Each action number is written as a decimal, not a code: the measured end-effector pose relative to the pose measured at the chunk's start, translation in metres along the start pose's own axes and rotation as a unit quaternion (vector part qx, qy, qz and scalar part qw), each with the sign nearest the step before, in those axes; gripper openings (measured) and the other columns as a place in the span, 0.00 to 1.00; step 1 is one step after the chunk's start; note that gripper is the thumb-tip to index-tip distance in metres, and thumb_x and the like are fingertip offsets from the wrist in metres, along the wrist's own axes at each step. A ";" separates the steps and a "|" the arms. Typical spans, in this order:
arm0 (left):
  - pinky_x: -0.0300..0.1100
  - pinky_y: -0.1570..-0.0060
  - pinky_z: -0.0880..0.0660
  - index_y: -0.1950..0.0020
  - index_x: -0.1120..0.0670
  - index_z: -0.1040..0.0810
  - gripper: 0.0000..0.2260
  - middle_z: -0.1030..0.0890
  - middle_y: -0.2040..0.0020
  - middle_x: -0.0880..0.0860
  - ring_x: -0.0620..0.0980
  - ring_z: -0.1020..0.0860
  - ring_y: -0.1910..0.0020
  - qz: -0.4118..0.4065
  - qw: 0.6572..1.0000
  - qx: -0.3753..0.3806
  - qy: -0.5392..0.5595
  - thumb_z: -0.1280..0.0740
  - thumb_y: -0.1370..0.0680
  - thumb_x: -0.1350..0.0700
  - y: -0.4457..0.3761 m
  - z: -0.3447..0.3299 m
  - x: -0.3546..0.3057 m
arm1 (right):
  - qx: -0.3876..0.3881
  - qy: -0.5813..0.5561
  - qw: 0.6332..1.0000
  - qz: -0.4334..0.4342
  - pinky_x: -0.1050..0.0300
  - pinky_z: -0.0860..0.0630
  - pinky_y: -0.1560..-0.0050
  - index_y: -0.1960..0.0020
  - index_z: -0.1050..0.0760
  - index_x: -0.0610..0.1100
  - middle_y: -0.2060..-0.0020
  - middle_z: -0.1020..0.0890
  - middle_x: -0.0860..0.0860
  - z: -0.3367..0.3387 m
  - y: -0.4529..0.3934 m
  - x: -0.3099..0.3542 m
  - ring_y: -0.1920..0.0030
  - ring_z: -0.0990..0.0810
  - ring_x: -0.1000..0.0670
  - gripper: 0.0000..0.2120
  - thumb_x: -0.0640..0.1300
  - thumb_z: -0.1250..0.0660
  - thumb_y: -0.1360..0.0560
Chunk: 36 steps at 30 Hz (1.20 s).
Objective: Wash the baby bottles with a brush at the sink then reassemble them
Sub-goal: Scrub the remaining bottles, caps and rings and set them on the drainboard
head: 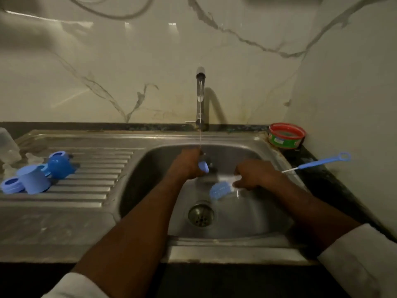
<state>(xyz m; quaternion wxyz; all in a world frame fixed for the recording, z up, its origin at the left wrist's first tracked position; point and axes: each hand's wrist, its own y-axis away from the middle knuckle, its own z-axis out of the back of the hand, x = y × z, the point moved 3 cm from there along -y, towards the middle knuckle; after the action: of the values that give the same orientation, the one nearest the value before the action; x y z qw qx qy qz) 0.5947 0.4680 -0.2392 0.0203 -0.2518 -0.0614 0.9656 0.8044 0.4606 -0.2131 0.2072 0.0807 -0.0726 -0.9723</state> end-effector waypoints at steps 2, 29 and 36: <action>0.44 0.42 0.25 0.37 0.54 0.22 0.24 0.21 0.41 0.50 0.50 0.23 0.41 0.038 0.999 0.016 -0.014 0.20 0.31 0.52 0.003 -0.001 0.002 | -0.014 0.007 1.000 -0.008 0.51 0.28 0.47 0.35 0.24 0.53 0.38 0.22 0.51 0.000 0.000 -0.003 0.39 0.23 0.48 0.20 0.61 0.33 0.23; 0.46 0.55 0.21 0.49 0.46 0.23 0.34 0.20 0.55 0.47 0.47 0.21 0.54 0.125 0.990 -0.061 0.008 0.51 0.29 0.20 0.007 -0.023 0.028 | -0.027 -0.078 0.991 -0.103 0.51 0.27 0.38 0.26 0.30 0.56 0.36 0.20 0.50 -0.009 -0.010 -0.007 0.40 0.20 0.49 0.25 0.64 0.44 0.19; 0.48 0.54 0.25 0.54 0.58 0.21 0.14 0.20 0.56 0.56 0.53 0.22 0.56 0.092 0.991 -0.022 0.095 0.36 0.17 0.48 0.009 0.004 0.010 | -0.050 -0.118 0.985 -0.113 0.46 0.25 0.45 0.31 0.27 0.51 0.43 0.18 0.45 -0.001 -0.004 -0.006 0.46 0.18 0.43 0.21 0.59 0.47 0.16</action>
<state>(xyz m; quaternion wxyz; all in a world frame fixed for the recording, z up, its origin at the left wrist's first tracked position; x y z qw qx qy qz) 0.5841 0.4598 -0.2421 -0.0685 -0.3473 -0.0570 0.9335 0.8084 0.4664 -0.2143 0.0898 -0.0375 -0.0387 -0.9945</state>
